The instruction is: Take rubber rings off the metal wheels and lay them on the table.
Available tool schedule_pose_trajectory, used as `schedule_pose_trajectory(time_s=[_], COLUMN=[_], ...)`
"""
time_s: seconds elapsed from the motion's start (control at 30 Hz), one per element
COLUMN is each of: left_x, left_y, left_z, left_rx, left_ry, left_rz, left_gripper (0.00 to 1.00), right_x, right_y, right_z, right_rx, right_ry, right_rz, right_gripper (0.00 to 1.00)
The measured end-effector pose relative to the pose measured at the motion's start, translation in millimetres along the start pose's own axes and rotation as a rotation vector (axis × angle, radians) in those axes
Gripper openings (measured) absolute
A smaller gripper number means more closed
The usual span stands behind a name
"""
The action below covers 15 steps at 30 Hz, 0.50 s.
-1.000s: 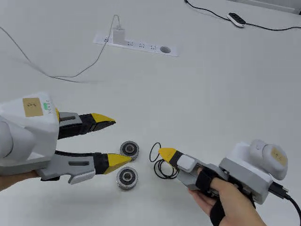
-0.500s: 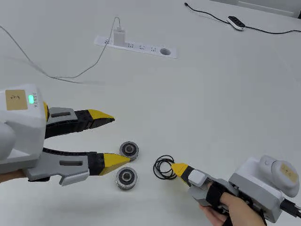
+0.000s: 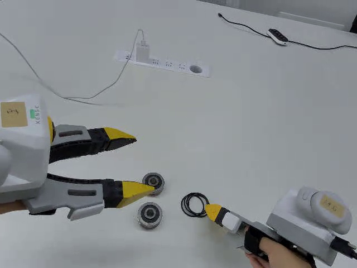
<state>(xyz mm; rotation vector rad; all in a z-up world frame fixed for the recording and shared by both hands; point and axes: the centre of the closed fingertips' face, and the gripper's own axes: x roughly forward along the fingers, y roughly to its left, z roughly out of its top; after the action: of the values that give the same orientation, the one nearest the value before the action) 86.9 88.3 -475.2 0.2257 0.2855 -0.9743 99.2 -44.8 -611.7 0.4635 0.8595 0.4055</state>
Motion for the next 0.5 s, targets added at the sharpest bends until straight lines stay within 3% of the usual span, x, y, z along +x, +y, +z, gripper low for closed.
schedule_pose_trajectory(time_s=[0.13,0.2,0.27,0.37,0.43,0.5], left_x=[-5.9,-11.1,-13.9,-19.6,-26.8,-34.8], left_y=[2.8,6.2,4.9,5.6,9.5,16.3], left_z=[-1.5,-7.8,-13.6,-21.1,-26.5,-25.5], left_rx=[0.007,0.083,0.096,0.073,0.051,-0.01], left_ry=[0.006,0.055,0.081,0.092,0.096,0.065], left_rz=[0.024,0.048,0.049,0.053,0.077,0.127], left_gripper=[0.49,0.49,0.49,0.5,0.51,0.52], right_x=[-9.7,-14.3,-17.8,-23.6,-27.0,-33.7], right_y=[3.2,1.9,1.3,0.3,2.2,-3.4], right_z=[-0.4,1.1,2.7,7.3,9.9,17.1], right_rx=[-0.106,-0.17,-0.223,-0.302,-0.35,-0.376], right_ry=[-0.001,-0.009,-0.015,-0.035,-0.043,-0.07], right_rz=[0.018,0.016,0.017,0.018,0.056,0.046], right_gripper=[0.14,0.17,0.19,0.21,0.22,0.22])
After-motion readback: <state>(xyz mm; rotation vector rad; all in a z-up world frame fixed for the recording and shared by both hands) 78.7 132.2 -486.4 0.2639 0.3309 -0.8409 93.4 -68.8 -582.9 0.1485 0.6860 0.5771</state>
